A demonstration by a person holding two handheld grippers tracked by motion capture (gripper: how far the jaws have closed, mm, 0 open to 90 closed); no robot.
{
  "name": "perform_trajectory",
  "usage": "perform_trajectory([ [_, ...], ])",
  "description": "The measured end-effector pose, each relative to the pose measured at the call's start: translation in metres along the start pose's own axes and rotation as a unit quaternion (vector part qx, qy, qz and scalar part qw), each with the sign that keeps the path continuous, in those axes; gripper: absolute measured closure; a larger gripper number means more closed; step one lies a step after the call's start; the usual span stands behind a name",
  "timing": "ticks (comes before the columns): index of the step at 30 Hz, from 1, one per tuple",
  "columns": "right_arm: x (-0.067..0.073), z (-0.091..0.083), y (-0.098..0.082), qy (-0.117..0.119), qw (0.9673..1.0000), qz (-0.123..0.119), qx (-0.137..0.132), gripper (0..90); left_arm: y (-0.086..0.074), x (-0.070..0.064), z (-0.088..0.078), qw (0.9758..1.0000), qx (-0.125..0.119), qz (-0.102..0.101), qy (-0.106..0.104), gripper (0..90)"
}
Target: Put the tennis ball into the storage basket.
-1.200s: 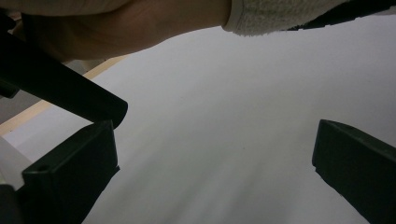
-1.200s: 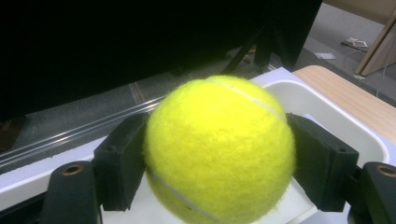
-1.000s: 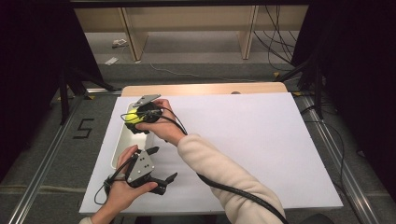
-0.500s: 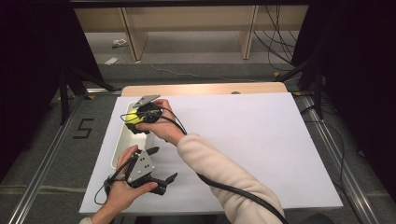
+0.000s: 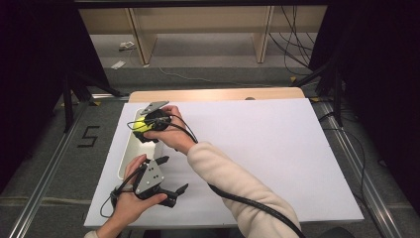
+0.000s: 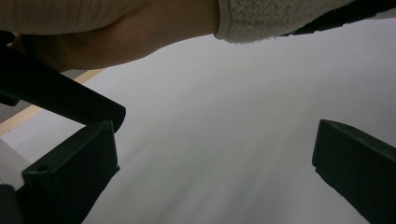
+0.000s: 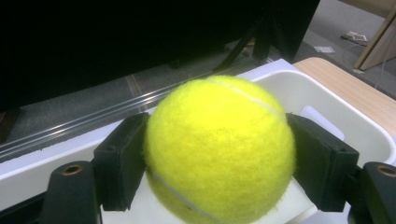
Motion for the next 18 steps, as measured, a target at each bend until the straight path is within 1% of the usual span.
perform_trajectory([
  [5,-0.0004,0.0009,-0.0023,-0.001,1.0,0.002,0.003,26.3,0.0001,-0.0002,0.0001,1.0,0.0,0.001,0.0,0.0],
  [8,-0.0011,0.0013,-0.0038,0.0,1.0,-0.001,0.006,26.3,0.0,-0.0002,0.0001,1.0,0.0,0.0,-0.001,0.0],
  [18,-0.0001,0.0034,-0.0038,0.001,1.0,-0.002,0.007,26.2,-0.0001,-0.0004,0.0004,1.0,0.0,0.0,-0.002,0.0],
])
Point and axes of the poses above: each handheld gripper's, and its own axes: z roughly forward along the jaws, y roughly out of its top, x roughly to its left, the point moved 2 cm from there along z, roughly forward along the jaws, and after that the axes turned 15 degrees about -x, right-handed, at the moved point
